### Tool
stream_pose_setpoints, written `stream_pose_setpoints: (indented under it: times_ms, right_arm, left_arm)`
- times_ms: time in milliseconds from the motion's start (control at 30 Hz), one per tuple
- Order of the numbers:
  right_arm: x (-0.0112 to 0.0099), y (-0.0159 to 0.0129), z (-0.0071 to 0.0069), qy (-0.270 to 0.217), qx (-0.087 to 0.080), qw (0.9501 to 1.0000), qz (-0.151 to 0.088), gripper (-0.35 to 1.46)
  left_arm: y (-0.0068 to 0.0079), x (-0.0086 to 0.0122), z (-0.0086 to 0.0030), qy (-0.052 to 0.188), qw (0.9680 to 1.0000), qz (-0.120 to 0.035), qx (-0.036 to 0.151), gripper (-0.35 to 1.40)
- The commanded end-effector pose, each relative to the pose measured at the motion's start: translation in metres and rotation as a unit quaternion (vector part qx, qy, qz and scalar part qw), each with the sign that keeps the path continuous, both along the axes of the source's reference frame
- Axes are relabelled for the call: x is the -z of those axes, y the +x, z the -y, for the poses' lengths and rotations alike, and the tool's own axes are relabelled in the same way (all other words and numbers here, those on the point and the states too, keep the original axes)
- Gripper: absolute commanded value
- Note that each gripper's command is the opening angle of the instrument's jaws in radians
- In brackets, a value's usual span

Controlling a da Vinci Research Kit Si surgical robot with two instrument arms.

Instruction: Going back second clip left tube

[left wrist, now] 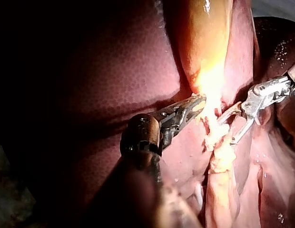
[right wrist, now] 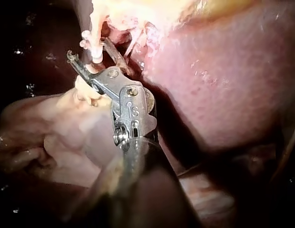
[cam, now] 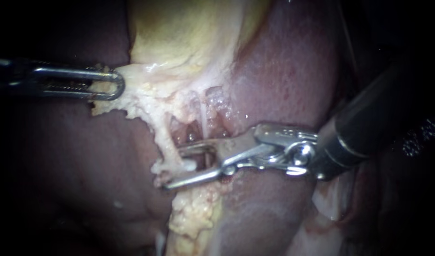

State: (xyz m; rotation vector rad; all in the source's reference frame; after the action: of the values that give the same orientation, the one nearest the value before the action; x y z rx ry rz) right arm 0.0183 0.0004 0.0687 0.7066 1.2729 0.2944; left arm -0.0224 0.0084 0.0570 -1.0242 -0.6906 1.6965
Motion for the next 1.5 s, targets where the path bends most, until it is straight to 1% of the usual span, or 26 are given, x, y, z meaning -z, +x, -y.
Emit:
stream_pose_setpoints:
  times_ms: [33, 167, 267, 367, 467, 500, 533, 567, 700, 900, 1033, 1233, 1500]
  right_arm:
    - [0.0002, -0.0006, -0.0001, -0.022, -0.001, 0.9997, 0.009, 0.5]
    - [0.0014, -0.003, -0.0003, -0.065, -0.001, 0.9976, 0.025, 0.5]
    - [0.0029, -0.0054, -0.001, -0.087, -0.005, 0.9959, 0.024, 0.5]
    - [0.0046, -0.0079, -0.0016, -0.096, -0.01, 0.995, 0.026, 0.5]
    - [0.0061, -0.0103, -0.0021, -0.106, -0.01, 0.9939, 0.031, 0.5]
    - [0.0065, -0.011, -0.0023, -0.105, -0.012, 0.9939, 0.033, 0.5]
    - [0.0068, -0.0116, -0.0025, -0.105, -0.01, 0.9939, 0.031, 0.5]
    - [0.0072, -0.0123, -0.0028, -0.106, -0.011, 0.9938, 0.032, 0.5]
    - [0.008, -0.0139, -0.0036, -0.108, -0.016, 0.9934, 0.036, 0.5]
    - [0.0081, -0.0144, -0.0038, -0.11, -0.018, 0.9931, 0.038, 0.5]
    - [0.008, -0.0144, -0.0038, -0.11, -0.018, 0.9931, 0.038, 0.5]
    - [0.008, -0.0144, -0.0038, -0.11, -0.018, 0.9931, 0.038, 0.5]
    - [0.008, -0.0143, -0.0038, -0.11, -0.018, 0.9931, 0.038, 0.5]
  left_arm:
    - [0.0, 0.0, 0.0, 0.0, 1.0, 0.0, 0.0, -0.35]
    - [0.0, 0.0, 0.0, 0.0, 1.0, 0.0, 0.0, -0.35]
    - [0.0, 0.0, 0.0, 0.0, 1.0, 0.0, 0.0, -0.35]
    - [0.0, 0.0, 0.0, 0.0, 1.0, 0.0, 0.0, -0.35]
    - [0.0, 0.0, 0.0, 0.0, 1.0, 0.0, 0.0, -0.35]
    - [0.0, 0.0, 0.0, 0.0, 1.0, 0.0, 0.0, -0.35]
    - [0.0, 0.0, 0.0, 0.0, 1.0, 0.0, 0.0, -0.35]
    - [0.0, 0.0, 0.0, 0.0, 1.0, 0.0, 0.0, -0.35]
    - [0.0, 0.0, 0.0, 0.0, 1.0, 0.0, 0.0, -0.35]
    - [-0.0001, 0.0, 0.0, 0.0, 1.0, 0.0, 0.0, -0.35]
    - [-0.0006, -0.0004, 0.0, -0.001, 1.0, -0.001, 0.001, -0.35]
    - [-0.0021, -0.002, 0.0002, -0.005, 1.0, -0.005, 0.006, -0.35]
    - [-0.0042, -0.0043, 0.0007, -0.007, 1.0, -0.002, 0.001, -0.35]
